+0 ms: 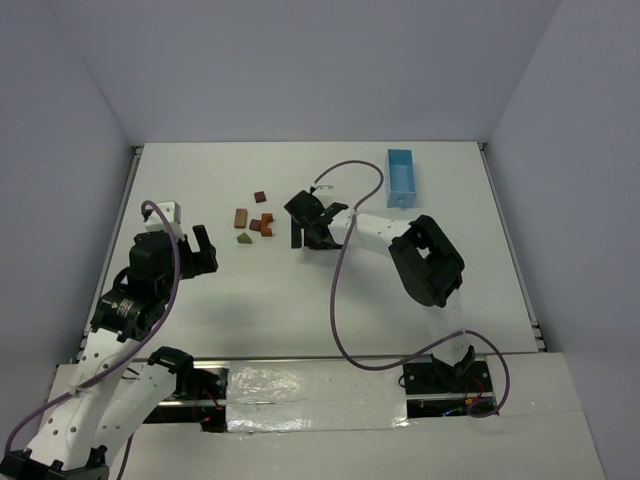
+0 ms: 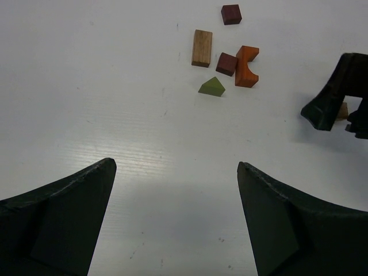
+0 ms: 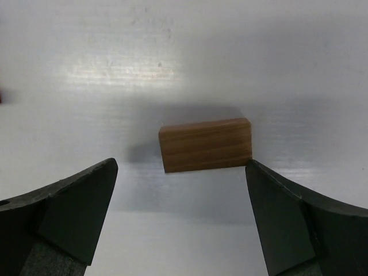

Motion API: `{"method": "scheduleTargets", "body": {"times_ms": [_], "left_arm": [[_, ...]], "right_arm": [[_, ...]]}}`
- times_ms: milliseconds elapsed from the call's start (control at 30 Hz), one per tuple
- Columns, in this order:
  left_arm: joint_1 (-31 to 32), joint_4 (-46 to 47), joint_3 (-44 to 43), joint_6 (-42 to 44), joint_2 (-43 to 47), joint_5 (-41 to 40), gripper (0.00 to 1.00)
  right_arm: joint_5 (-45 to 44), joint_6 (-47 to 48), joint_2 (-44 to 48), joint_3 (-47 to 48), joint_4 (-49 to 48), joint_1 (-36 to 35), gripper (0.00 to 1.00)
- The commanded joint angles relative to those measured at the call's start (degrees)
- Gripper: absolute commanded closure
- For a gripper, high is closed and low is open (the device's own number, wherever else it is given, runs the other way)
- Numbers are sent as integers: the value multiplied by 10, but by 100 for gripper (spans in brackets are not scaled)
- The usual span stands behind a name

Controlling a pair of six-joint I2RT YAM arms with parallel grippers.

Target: Build the wood block tower

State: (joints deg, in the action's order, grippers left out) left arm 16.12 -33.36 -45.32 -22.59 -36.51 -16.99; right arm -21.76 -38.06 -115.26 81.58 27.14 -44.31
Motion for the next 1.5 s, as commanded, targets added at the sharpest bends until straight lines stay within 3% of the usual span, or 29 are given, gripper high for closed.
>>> {"method": "scheduleTargets", "body": {"times_ms": [0, 100, 400, 533, 633, 667, 833, 900, 967, 1033, 1133, 1233, 1367, 1433, 1467], "left_arm": [[5, 23, -3, 8, 6, 6, 0], [8, 23, -3, 8, 8, 7, 0], [11, 24, -2, 10, 10, 13, 0], [12, 24, -3, 9, 13, 10, 0], [12, 24, -2, 9, 14, 9, 1], [12, 24, -1, 9, 14, 10, 1], [12, 25, -2, 10, 8, 14, 0], [12, 25, -2, 10, 9, 15, 1], [13, 25, -1, 10, 14, 14, 1], [14, 25, -2, 9, 15, 13, 0], [15, 26, -1, 11, 14, 14, 0], [15, 25, -1, 10, 13, 14, 1], [16, 24, -2, 10, 14, 11, 0], [16, 24, -1, 9, 14, 10, 1], [16, 24, -1, 10, 14, 11, 0]], "right_arm": [[-76, -53, -61, 78, 94, 2, 0], [-81, -60, -87, 104, 104, 5, 0], [-37, -4, -33, 23, 9, 14, 1], [-6, 0, -54, 37, 22, 31, 4], [-5, -2, -54, 17, 6, 33, 24], [2, 0, -52, 10, -8, 32, 36], [23, 2, -18, -50, -43, 28, 51], [43, 11, 1, -70, -58, 19, 63], [50, 45, 19, -94, -56, 6, 74], [55, 122, 33, -122, -76, -25, 78], [71, 213, 53, -155, -86, -68, 79], [124, 373, 70, -191, -91, -107, 77], [185, 457, 88, -193, -83, -122, 75], [182, 464, 88, -175, -60, -120, 62], [179, 464, 93, -160, -54, -121, 50]]}}
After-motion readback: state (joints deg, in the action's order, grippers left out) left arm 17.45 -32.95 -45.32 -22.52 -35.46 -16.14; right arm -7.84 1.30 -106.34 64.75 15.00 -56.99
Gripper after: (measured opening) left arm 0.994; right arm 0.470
